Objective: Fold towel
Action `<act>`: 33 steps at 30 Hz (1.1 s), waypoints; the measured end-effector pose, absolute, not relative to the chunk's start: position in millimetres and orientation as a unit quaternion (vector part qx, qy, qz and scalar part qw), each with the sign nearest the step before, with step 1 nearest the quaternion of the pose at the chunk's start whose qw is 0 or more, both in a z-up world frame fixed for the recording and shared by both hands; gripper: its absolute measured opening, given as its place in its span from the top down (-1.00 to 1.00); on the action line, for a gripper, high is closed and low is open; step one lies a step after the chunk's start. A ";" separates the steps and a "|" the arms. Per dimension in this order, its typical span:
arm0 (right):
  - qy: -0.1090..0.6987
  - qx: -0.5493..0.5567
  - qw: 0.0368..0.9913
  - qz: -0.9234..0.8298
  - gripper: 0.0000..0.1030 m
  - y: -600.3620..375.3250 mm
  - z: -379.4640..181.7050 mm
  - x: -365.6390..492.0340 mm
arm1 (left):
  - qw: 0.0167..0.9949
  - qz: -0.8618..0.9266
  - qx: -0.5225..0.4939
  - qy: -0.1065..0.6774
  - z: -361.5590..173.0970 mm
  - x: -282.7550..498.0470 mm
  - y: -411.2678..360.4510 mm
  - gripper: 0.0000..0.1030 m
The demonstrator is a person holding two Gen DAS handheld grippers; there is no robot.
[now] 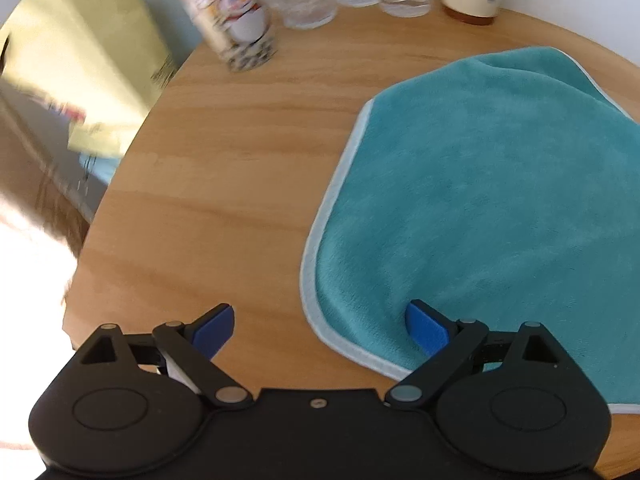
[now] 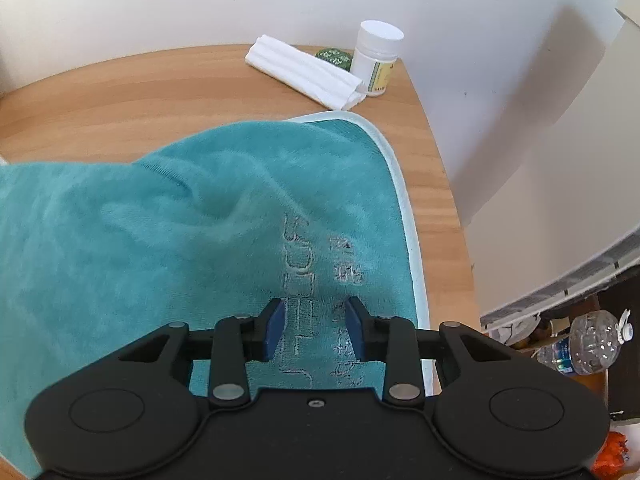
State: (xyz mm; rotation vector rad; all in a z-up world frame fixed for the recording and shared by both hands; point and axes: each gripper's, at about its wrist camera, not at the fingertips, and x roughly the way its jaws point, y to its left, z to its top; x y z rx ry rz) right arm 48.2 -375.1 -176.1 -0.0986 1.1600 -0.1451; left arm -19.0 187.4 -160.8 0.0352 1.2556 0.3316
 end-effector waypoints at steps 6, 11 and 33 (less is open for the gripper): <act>0.560 -0.063 0.824 -0.065 0.27 -371.5 -175.5 68.5 | 0.793 0.146 0.016 0.591 -155.9 -26.4 186.7 -0.51; 0.539 -0.074 0.837 -0.062 0.25 -366.6 -161.3 63.2 | 0.821 0.113 0.022 0.560 -131.6 -4.2 180.6 -0.32; 0.519 -0.068 0.851 0.047 0.13 -342.0 -159.3 140.4 | 0.876 -0.031 0.108 0.469 -136.5 160.1 106.8 -0.62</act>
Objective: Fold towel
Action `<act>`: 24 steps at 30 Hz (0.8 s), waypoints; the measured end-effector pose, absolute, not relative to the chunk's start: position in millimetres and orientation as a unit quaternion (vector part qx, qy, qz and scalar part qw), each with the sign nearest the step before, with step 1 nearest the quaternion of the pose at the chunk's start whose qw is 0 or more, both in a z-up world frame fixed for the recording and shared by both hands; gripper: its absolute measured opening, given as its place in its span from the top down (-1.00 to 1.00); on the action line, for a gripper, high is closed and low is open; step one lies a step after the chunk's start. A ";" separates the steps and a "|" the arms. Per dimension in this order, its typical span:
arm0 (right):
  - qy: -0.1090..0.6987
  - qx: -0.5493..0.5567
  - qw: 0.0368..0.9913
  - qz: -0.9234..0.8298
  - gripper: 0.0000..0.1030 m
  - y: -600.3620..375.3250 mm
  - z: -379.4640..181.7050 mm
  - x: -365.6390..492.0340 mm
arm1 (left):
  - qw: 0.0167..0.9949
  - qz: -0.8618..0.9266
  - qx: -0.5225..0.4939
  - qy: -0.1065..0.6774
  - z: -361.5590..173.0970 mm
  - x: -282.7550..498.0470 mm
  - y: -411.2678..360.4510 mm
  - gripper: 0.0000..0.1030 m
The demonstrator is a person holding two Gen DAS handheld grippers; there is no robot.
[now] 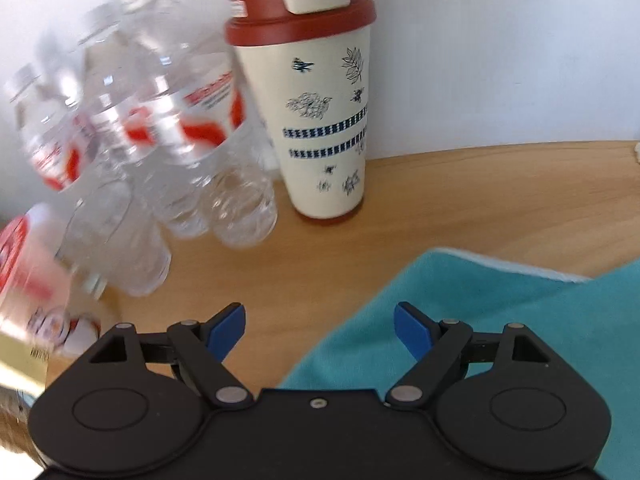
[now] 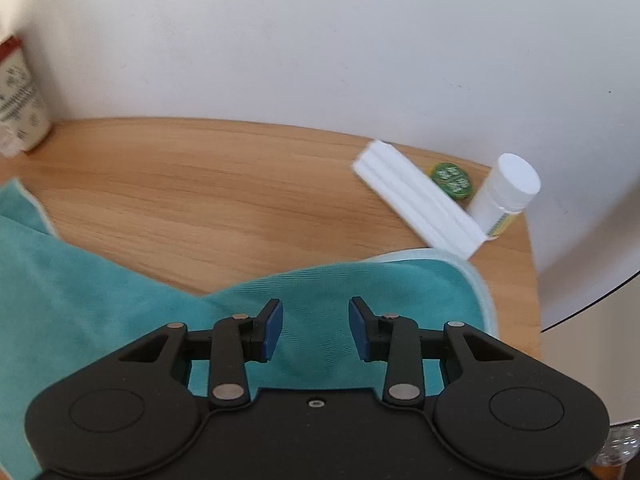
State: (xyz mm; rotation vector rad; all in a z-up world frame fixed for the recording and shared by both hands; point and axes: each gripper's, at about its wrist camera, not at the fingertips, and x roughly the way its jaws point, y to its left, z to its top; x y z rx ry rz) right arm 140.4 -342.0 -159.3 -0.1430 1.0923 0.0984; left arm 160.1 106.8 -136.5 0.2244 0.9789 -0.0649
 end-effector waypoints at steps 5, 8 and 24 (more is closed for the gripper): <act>0.520 -0.095 0.845 0.083 -0.09 -346.7 -158.4 154.1 | 0.864 -0.095 0.110 0.483 -151.0 172.2 97.1 -0.62; 0.519 -0.117 0.842 0.093 -0.09 -343.9 -159.7 163.1 | 0.852 -0.121 0.136 0.491 -160.6 176.3 86.8 -0.59; 0.545 -0.128 0.812 0.164 0.71 -337.3 -145.9 175.1 | 0.839 -0.112 0.212 0.489 -166.7 172.4 60.8 0.84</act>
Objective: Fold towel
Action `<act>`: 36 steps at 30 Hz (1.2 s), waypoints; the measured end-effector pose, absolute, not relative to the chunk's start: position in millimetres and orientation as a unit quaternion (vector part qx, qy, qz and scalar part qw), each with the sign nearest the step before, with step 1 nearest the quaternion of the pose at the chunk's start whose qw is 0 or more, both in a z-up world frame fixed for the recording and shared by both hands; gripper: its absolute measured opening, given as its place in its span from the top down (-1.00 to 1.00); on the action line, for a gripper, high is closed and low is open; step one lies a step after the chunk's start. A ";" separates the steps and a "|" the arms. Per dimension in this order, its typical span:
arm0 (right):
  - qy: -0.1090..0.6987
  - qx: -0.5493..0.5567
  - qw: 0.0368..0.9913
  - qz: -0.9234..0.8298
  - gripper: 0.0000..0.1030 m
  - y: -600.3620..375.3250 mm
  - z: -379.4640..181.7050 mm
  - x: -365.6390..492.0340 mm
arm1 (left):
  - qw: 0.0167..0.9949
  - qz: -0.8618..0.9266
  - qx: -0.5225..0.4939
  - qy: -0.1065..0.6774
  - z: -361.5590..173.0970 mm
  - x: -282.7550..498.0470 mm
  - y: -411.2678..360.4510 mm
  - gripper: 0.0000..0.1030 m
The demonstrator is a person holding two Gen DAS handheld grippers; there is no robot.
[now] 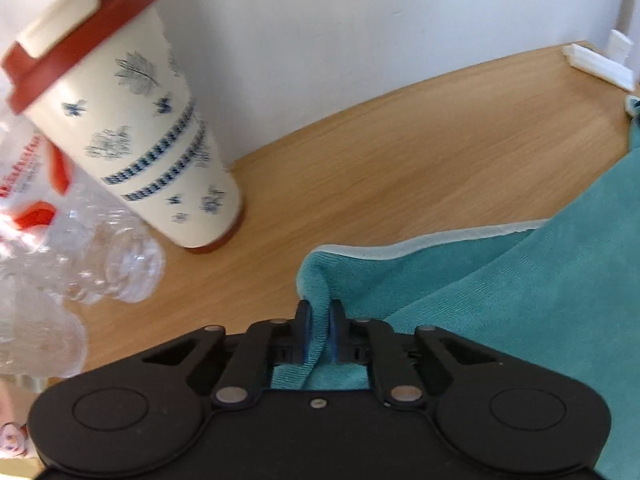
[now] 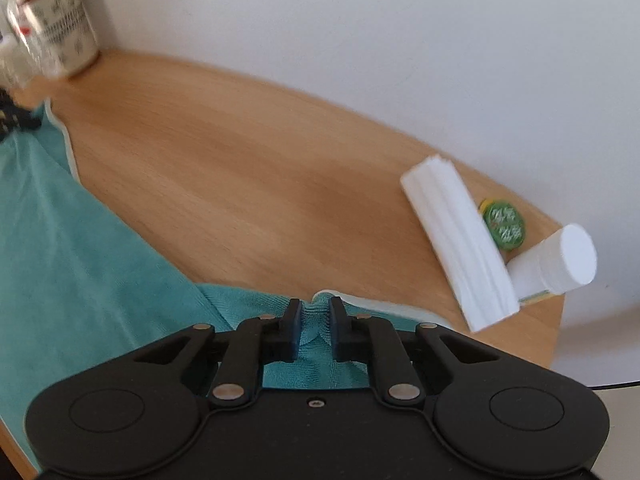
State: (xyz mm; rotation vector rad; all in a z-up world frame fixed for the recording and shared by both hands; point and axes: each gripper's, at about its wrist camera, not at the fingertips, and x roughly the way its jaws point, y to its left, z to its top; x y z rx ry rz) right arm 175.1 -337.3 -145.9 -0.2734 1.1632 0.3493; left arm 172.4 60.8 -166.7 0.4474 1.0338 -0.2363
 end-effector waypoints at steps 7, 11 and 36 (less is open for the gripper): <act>0.449 -0.107 0.878 0.123 0.69 -338.2 -112.2 144.8 | 0.889 0.011 0.192 0.417 -129.1 153.7 81.6 0.84; 0.458 -0.124 0.875 0.096 0.35 -332.5 -150.0 122.9 | 0.878 0.048 0.224 0.421 -150.6 138.3 78.0 0.39; 0.557 -0.036 0.829 0.040 0.10 -347.6 -172.9 23.8 | 0.837 0.055 0.162 0.520 -177.9 14.8 107.5 -0.42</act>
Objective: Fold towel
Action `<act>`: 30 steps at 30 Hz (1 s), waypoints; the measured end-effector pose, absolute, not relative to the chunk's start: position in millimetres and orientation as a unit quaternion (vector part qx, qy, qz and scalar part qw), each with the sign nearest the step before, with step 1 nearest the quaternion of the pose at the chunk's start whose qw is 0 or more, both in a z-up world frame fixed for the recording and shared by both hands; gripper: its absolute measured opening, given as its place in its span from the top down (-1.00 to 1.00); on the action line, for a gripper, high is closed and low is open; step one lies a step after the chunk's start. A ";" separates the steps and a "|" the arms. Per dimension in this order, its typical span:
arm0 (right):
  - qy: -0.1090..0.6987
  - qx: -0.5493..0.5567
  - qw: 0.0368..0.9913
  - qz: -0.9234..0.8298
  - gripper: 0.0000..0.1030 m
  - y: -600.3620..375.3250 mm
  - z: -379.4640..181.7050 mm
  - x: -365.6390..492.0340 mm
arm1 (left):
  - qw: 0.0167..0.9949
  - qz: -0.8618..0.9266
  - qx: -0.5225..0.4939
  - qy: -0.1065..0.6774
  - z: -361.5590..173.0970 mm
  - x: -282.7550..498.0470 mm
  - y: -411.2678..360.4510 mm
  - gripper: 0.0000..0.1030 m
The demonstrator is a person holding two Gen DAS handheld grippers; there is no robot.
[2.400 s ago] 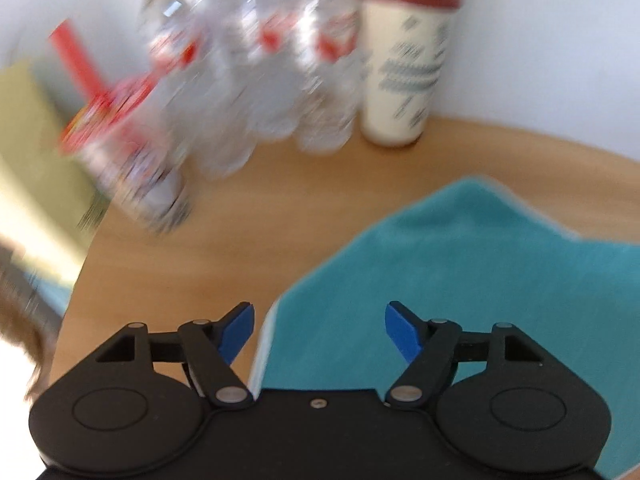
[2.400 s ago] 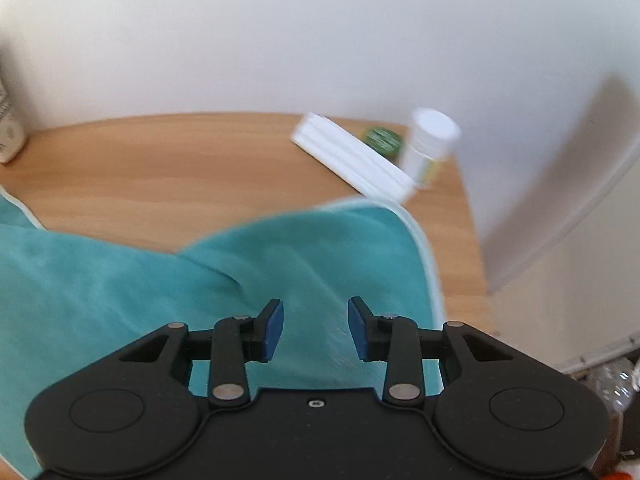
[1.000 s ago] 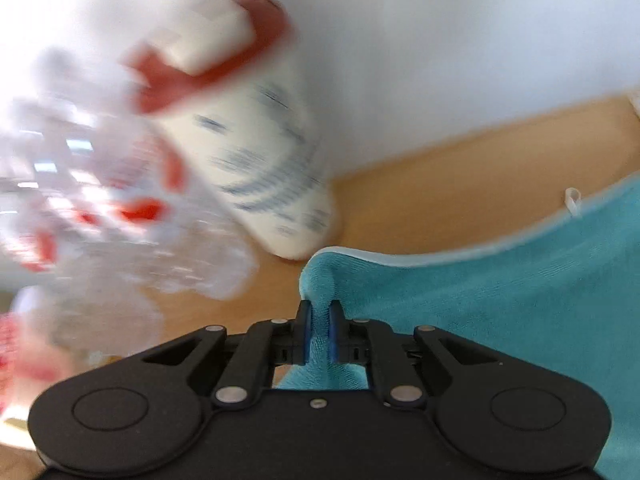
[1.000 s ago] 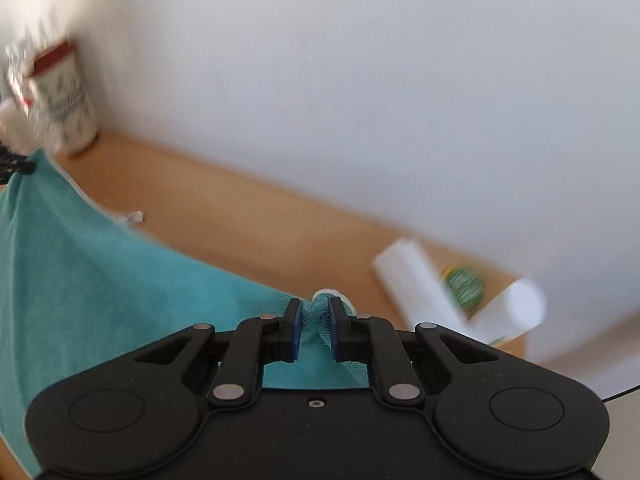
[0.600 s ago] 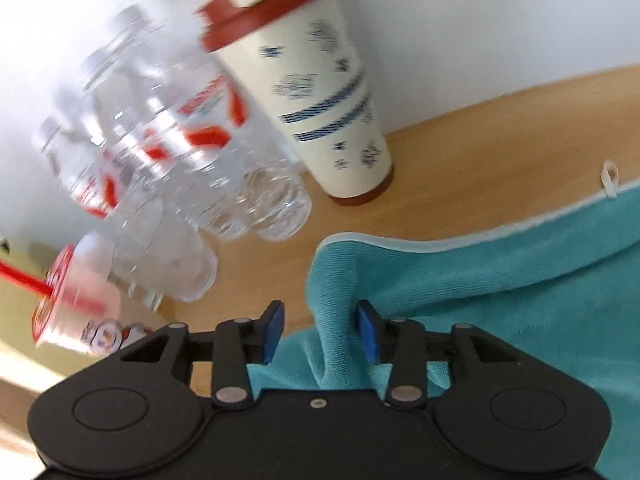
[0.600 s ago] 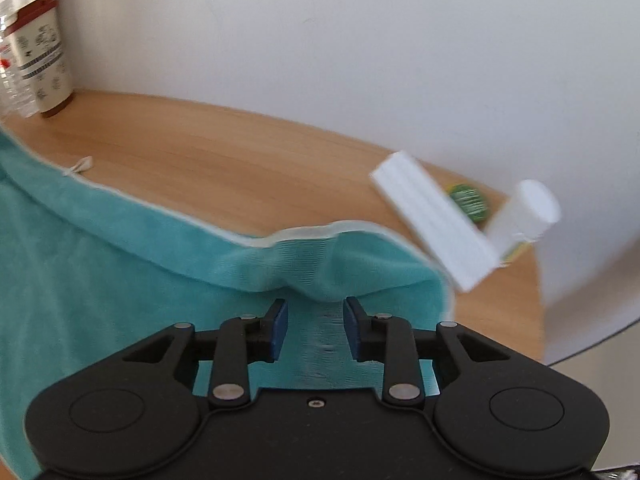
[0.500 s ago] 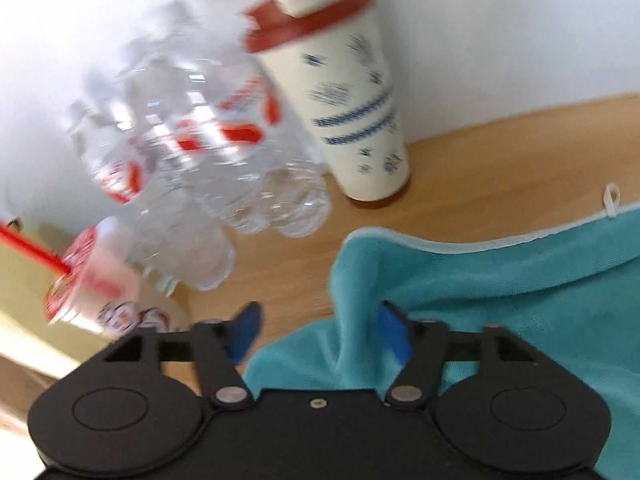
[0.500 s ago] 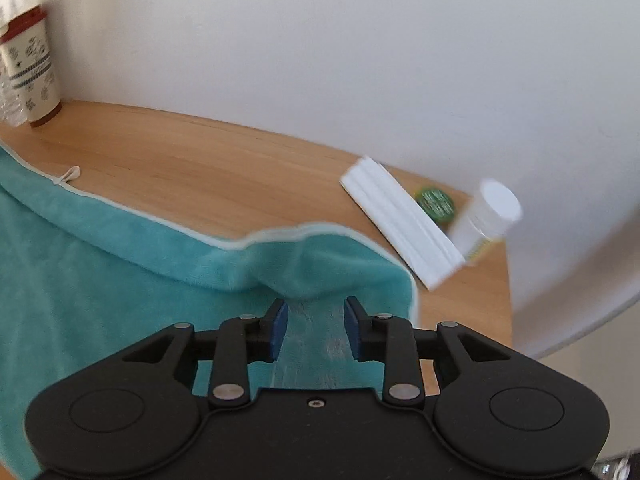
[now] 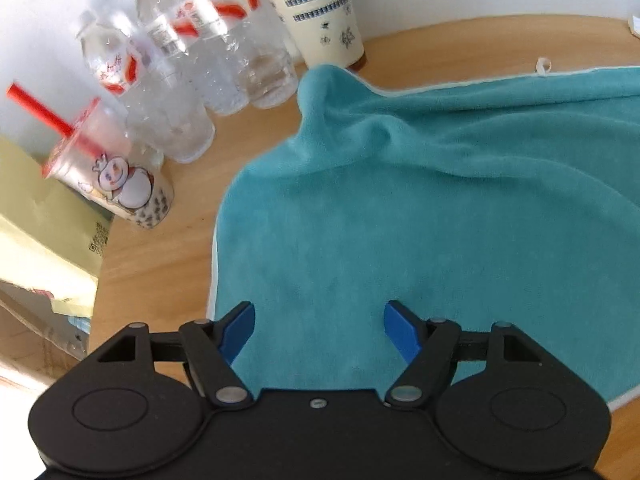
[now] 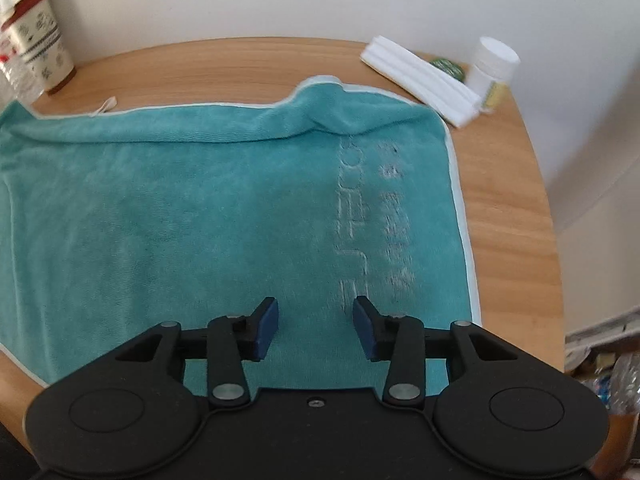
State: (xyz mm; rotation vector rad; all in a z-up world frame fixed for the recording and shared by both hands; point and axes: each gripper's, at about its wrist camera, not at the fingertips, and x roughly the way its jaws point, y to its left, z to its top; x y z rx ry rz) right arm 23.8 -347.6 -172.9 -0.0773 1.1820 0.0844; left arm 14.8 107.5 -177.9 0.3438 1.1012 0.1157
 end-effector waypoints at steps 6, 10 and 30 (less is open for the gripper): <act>0.574 -0.023 0.819 0.017 0.09 -355.5 -173.1 6.2 | 0.824 0.053 0.117 0.552 -182.5 0.5 125.1 -0.42; 0.576 -0.014 0.817 0.004 0.09 -357.5 -172.4 -5.2 | 0.820 0.053 0.086 0.564 -186.3 -8.3 137.1 -0.42; 0.554 -0.043 0.831 0.002 0.06 -359.1 -136.3 22.9 | 0.830 0.050 0.058 0.552 -162.1 6.6 160.0 -0.37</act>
